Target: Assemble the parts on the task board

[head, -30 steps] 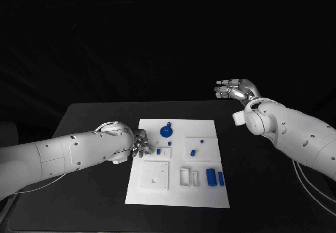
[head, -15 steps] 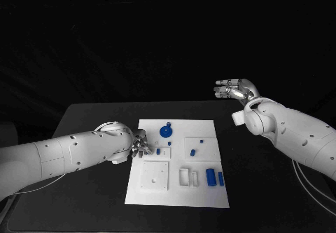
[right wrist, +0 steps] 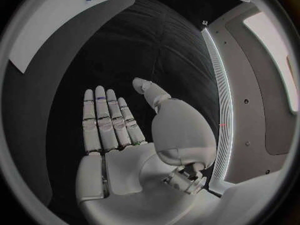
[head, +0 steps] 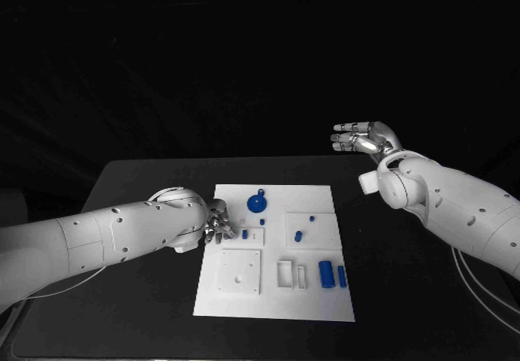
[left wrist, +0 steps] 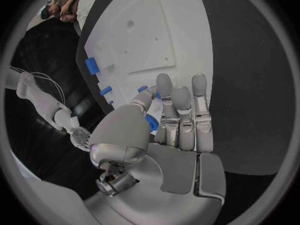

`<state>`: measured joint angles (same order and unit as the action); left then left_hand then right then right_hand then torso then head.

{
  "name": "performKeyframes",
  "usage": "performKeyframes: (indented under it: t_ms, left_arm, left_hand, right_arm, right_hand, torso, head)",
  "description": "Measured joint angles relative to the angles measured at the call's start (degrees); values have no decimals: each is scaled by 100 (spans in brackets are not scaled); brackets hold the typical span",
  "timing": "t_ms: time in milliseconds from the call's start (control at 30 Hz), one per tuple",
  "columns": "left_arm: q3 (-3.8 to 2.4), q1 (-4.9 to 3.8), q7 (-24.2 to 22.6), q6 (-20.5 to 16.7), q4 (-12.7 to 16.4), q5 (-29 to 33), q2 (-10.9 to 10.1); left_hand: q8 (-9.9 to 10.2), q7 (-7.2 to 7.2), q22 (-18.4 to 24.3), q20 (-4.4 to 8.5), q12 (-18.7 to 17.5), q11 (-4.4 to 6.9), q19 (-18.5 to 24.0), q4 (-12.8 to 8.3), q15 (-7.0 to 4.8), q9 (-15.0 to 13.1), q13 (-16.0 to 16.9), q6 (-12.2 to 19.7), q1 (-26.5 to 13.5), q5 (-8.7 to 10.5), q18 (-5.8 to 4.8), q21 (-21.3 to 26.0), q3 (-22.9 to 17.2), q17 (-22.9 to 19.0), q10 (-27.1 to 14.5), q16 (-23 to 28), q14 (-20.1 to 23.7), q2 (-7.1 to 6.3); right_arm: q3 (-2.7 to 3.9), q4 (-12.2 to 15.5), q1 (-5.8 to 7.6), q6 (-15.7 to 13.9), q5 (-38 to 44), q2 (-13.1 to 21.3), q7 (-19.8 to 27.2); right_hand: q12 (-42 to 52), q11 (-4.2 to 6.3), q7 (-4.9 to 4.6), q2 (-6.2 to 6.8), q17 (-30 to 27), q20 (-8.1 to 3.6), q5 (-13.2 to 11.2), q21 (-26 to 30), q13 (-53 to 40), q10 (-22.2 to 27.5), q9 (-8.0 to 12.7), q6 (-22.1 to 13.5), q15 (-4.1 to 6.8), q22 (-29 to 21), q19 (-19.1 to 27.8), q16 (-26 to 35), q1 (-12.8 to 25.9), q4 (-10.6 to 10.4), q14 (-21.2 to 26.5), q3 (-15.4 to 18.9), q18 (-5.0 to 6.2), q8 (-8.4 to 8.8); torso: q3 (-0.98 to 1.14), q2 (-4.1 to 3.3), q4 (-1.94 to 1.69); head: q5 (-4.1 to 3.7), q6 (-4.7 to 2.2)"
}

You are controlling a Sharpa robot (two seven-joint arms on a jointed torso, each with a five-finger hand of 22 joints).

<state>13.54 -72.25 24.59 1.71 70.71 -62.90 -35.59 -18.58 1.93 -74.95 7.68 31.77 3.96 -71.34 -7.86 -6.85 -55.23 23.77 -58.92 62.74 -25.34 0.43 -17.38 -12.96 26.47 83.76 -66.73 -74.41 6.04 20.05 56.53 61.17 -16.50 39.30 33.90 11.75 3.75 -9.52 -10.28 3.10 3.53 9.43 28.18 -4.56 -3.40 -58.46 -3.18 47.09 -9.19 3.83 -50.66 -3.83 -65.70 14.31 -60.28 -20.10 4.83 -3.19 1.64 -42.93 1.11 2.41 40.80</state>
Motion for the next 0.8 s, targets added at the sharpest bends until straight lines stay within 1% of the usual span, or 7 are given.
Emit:
performKeyframes:
  t_ms: [200, 300, 433, 533, 700, 733, 800]
  left_arm:
    - [-3, -5, 13, 56, -73, 46, 46]
    - [-5, -9, 23, 93, -96, 56, 60]
    - [-8, -13, 35, 127, -115, 60, 74]
    - [-9, -16, 48, 150, -126, 60, 84]
    - [-8, -16, 75, 162, -152, 59, 94]
    - [-7, -16, 82, 162, -161, 58, 96]
    - [-6, -15, 94, 162, -169, 56, 99]
  left_hand:
    - [63, 1, 0, 0, 0, 0, 0, 27, 0, 63, 0, -1, -10, 1, 1, 0, -28, -1, 1, 22, 0, -10]
    - [100, 1, 1, 0, 0, -1, 0, 64, 0, 98, 0, -1, -28, 1, 0, 22, 1, -1, 1, 22, 0, -69]
    - [101, -3, 1, 0, -23, -1, 0, 119, 0, 129, 8, -5, -20, 33, 0, 23, 54, -1, 1, 22, 0, -122]
    - [101, -15, 1, 0, -24, -1, 0, 186, 0, 145, 8, -19, -32, 33, 0, 23, 84, -1, 1, 22, 0, -137]
    - [156, -160, 1, 0, -24, 0, 0, 313, 0, 183, 19, -165, -118, 73, 0, 44, 209, -1, -1, 22, 0, -223]
    - [159, -236, 2, 0, -24, 0, 0, 368, 0, 189, 20, -240, -140, 73, 0, 51, 238, -1, -1, 22, 0, -244]
    - [167, -281, 2, 0, -24, 0, 0, 448, 0, 206, 21, -285, -140, 138, 0, 75, 298, -8, -1, 22, 0, -306]
  right_arm:
    - [0, -2, -1, 1, 0, -5, -1]
    - [0, -2, -1, 1, 0, -5, -1]
    - [0, -2, -1, 2, 0, -5, -1]
    - [0, -2, -1, 2, 0, -4, -1]
    - [0, 1, -1, 2, 0, -4, -1]
    - [0, 1, -1, 2, 0, -4, -1]
    - [0, 1, -1, 2, 0, -5, -1]
  right_hand:
    - [0, 0, 0, 0, 0, 0, 0, 0, 0, 0, 0, 0, 0, 0, 0, 0, 0, 0, 0, 0, 0, 0]
    - [0, 0, 0, 0, 0, 0, 0, 0, 0, 0, 0, 0, 0, 0, 0, 0, 0, 0, 0, 0, 0, 0]
    - [0, 0, 0, 0, 0, 0, 0, 0, 0, 0, 0, 0, 0, 0, 0, 0, 0, 0, 0, 0, 0, 0]
    - [0, 0, 0, 0, 0, 0, 0, 0, 0, 0, 0, 0, 0, 0, 0, 0, 0, 0, 0, 0, 0, 0]
    - [0, 0, -18, 0, 0, 0, 0, 0, 0, 0, 0, -18, -21, 0, 0, 0, 0, -16, 22, 16, 0, 0]
    - [0, 0, -18, 0, 0, 0, 0, 0, 0, 0, 0, -18, -21, 0, 0, 0, 0, -16, 22, 16, 0, 0]
    - [0, 0, -18, 0, 0, 0, 0, 0, 0, 0, 0, -18, -21, 0, 0, 0, 0, -16, 22, 16, 0, 0]
  torso:
    - [0, 2, 2]
    - [-1, 2, 3]
    - [-1, 3, 3]
    - [-3, 3, 3]
    - [-4, 3, 2]
    - [-4, 3, 2]
    - [-4, 3, 2]
  head:
    - [-2, 1]
    - [-3, 1]
    - [-6, 5]
    - [-7, 7]
    - [-9, -2]
    - [-12, -3]
    - [-13, -3]
